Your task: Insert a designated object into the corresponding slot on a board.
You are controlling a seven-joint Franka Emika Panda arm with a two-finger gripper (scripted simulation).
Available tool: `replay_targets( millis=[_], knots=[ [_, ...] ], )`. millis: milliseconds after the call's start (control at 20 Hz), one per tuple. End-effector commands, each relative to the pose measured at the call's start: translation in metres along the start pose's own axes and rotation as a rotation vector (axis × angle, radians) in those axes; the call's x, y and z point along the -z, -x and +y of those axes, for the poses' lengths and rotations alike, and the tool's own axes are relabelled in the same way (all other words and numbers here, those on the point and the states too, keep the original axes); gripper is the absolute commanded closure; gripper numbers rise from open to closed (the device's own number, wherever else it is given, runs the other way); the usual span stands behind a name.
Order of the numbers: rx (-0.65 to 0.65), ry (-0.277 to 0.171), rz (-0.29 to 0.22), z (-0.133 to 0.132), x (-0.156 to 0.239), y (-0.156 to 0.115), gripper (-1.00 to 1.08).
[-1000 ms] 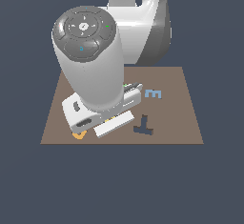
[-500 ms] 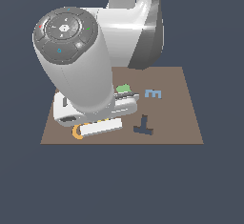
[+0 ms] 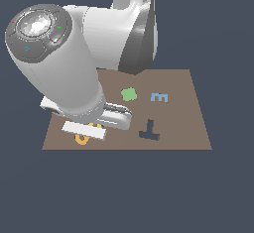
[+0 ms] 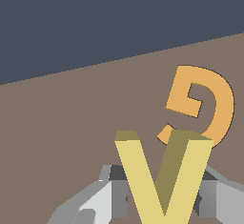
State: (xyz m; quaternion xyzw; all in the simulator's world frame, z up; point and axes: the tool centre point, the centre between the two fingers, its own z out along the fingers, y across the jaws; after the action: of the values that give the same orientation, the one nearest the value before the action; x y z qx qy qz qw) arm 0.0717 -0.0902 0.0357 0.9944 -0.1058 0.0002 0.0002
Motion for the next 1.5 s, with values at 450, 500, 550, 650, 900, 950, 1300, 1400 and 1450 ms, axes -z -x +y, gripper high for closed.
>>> replay_targets(
  millis=[450, 500, 550, 650, 900, 950, 1300, 1400, 1450],
  knots=[
    [-0.532, 0.000, 0.001, 0.036, 0.002, 0.015, 1.08],
    [-0.578, 0.000, 0.001, 0.038, 0.002, 0.017, 1.08],
    [-0.624, 0.000, 0.001, 0.041, 0.002, 0.019, 1.08],
    [-0.715, 0.000, 0.001, 0.046, 0.002, 0.024, 1.08],
    [-0.942, 0.000, 0.001, 0.055, 0.003, 0.038, 1.08],
    [-0.986, 0.000, 0.001, 0.056, 0.003, 0.041, 1.08],
    [-1.257, 0.001, 0.000, 0.062, 0.004, 0.061, 1.08],
    [-1.319, 0.001, 0.000, 0.062, 0.004, 0.065, 1.08],
    [-1.348, 0.001, 0.000, 0.063, 0.004, 0.067, 1.08]
  ],
)
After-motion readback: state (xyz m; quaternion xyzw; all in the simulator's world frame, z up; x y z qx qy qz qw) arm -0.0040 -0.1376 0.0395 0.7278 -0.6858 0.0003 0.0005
